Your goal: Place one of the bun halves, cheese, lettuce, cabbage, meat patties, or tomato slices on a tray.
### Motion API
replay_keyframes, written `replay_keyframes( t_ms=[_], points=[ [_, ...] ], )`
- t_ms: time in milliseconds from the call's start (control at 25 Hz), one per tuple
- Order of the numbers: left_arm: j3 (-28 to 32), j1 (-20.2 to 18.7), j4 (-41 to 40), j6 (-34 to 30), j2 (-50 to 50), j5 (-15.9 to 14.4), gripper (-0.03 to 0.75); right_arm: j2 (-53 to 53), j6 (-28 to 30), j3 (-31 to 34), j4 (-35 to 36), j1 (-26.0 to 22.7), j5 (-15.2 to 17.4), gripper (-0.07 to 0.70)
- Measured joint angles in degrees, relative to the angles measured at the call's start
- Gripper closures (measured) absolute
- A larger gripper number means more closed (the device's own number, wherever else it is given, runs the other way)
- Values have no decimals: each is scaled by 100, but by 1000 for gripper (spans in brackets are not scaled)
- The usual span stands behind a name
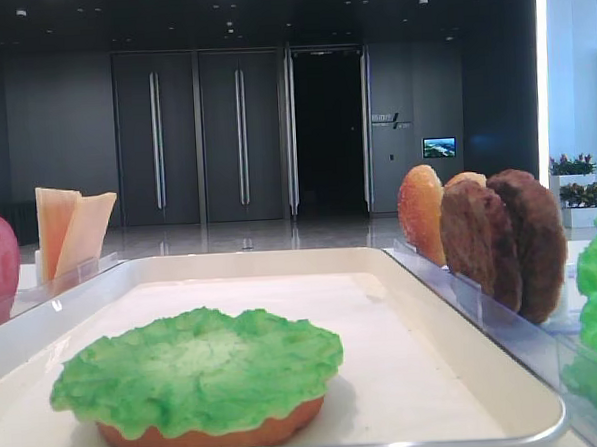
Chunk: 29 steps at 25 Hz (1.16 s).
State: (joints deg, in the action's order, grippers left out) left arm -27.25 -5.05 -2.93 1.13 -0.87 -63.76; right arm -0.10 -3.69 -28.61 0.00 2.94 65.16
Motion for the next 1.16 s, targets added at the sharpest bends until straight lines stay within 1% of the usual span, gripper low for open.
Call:
replay_keyframes(
  t_ms=[1160],
  points=[
    [0,0,0,0,0,0,199,-34,0,13,0,0,0,107]
  ],
)
